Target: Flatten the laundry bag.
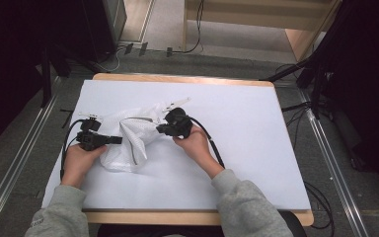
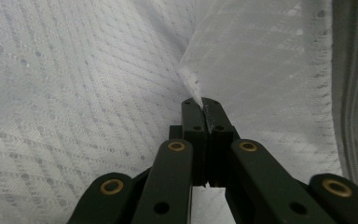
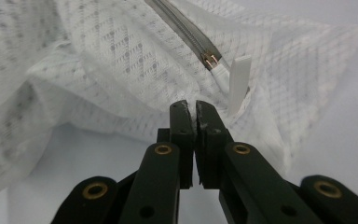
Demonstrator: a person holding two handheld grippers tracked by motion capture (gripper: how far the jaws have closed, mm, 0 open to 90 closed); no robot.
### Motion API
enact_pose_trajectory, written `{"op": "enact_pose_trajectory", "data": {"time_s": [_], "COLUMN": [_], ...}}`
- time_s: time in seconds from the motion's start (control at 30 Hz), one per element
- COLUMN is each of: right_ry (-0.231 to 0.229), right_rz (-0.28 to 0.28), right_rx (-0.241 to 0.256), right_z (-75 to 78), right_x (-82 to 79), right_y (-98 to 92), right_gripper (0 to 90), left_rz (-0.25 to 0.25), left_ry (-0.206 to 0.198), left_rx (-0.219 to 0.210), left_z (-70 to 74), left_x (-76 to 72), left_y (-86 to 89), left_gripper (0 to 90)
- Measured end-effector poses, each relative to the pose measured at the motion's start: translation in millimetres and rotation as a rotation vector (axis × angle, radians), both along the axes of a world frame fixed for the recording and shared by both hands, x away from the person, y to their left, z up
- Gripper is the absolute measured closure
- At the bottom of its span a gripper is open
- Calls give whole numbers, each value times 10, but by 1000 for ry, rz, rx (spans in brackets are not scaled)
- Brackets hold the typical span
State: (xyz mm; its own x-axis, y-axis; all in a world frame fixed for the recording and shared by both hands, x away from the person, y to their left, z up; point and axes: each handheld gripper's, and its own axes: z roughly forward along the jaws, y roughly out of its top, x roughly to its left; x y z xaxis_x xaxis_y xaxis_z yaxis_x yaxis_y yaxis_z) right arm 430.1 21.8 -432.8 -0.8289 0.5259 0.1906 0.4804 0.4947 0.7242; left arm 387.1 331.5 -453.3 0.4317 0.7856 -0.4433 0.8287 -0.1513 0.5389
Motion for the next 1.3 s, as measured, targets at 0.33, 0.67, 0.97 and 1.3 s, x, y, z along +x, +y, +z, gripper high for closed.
{"op": "enact_pose_trajectory", "data": {"time_s": [0.33,0.67,0.97,1.3], "right_ry": [-18,-15,-6,25], "right_rz": [-4,-53,-74,-104], "right_rx": [-16,-2,-17,-42], "right_z": [106,123,62,-31], "right_x": [-287,-463,-687,-917], "right_y": [-506,-945,-1240,-1572], "right_gripper": [886,885,882,878], "left_rz": [-57,-53,-5,-4], "left_ry": [-24,-79,-94,-102], "left_rx": [-21,-44,2,18], "left_z": [98,249,256,250], "left_x": [-36,-93,-68,28], "left_y": [-75,-5,59,22], "left_gripper": [845,654,518,479]}}
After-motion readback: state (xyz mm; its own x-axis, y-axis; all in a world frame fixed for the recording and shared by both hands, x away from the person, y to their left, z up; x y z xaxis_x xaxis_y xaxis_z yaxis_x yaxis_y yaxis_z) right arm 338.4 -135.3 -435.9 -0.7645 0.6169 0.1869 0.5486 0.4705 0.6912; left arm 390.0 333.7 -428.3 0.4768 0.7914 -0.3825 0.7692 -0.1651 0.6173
